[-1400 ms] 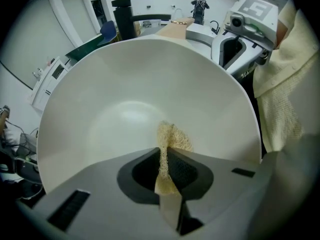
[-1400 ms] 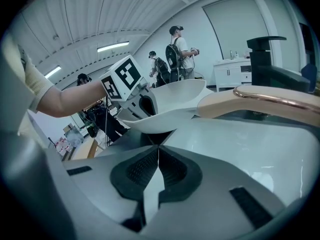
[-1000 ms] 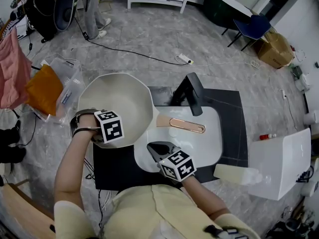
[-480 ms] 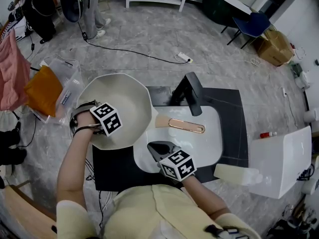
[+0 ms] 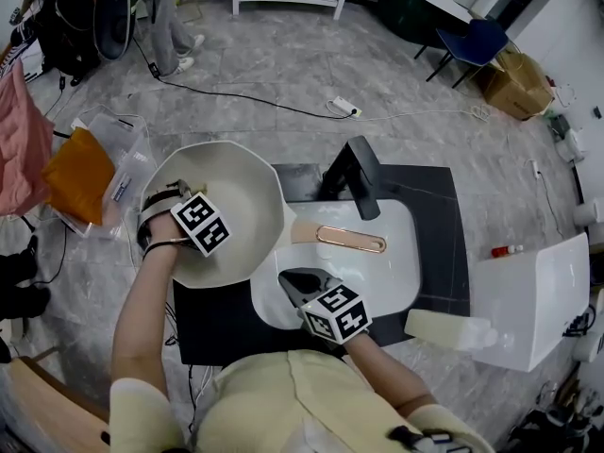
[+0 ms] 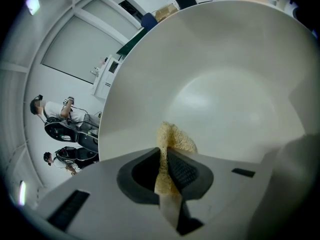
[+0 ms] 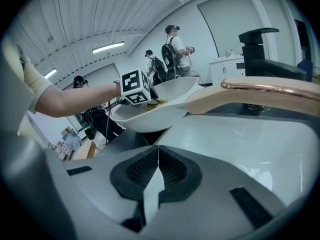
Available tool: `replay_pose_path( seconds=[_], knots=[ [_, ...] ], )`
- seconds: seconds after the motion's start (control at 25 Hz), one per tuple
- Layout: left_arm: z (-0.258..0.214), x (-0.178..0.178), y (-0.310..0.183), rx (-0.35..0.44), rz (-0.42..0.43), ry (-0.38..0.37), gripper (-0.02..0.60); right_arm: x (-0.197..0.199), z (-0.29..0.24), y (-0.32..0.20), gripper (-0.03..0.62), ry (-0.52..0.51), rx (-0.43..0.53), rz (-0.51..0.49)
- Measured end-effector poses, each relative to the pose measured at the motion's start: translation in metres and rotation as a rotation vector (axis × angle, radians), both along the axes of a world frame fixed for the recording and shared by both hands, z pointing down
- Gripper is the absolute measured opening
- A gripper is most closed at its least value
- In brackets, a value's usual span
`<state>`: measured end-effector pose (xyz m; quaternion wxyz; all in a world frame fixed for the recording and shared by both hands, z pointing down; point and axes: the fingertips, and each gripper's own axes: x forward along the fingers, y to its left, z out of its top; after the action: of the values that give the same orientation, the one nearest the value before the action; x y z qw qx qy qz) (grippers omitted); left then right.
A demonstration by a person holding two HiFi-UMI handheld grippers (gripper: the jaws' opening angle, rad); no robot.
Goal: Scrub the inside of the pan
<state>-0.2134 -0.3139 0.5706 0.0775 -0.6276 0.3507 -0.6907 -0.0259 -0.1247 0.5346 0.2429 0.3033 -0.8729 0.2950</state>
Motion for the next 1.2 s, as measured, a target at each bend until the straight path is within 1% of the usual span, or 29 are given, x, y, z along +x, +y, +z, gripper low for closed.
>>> replay_pose_path(
  seconds=[0.2,0.32,0.44,0.52,0.6,0.84,1.08,1.2],
  knots=[
    [0.000,0.013,-0.009,0.051,0.028,0.031,0.040,-0.001,0.001,-0.001,0.017,0.001,-0.002,0.006],
    [-0.001,0.025,-0.008,0.060,0.070,0.048,0.040,-0.002,0.001,-0.001,0.017,0.002,-0.004,0.007],
    [-0.003,0.042,-0.002,0.047,0.102,0.106,0.039,-0.002,0.000,-0.001,0.017,0.001,-0.003,0.007],
    [-0.004,0.052,0.004,0.027,0.109,0.157,0.039,-0.003,0.000,-0.001,0.017,0.001,-0.003,0.008],
    [-0.004,0.060,0.010,0.007,0.117,0.192,0.039,-0.002,0.000,-0.001,0.017,0.001,-0.002,0.009],
    [-0.005,0.075,0.029,-0.056,0.131,0.255,0.039,-0.001,-0.001,0.001,0.017,0.002,0.001,0.006],
    [-0.002,0.089,0.053,-0.192,0.117,0.307,0.038,-0.002,-0.003,0.004,0.017,0.005,0.010,-0.001],
    [-0.002,0.095,0.064,-0.253,0.101,0.353,0.039,-0.002,-0.004,0.006,0.017,0.004,0.016,-0.001]
  ],
)
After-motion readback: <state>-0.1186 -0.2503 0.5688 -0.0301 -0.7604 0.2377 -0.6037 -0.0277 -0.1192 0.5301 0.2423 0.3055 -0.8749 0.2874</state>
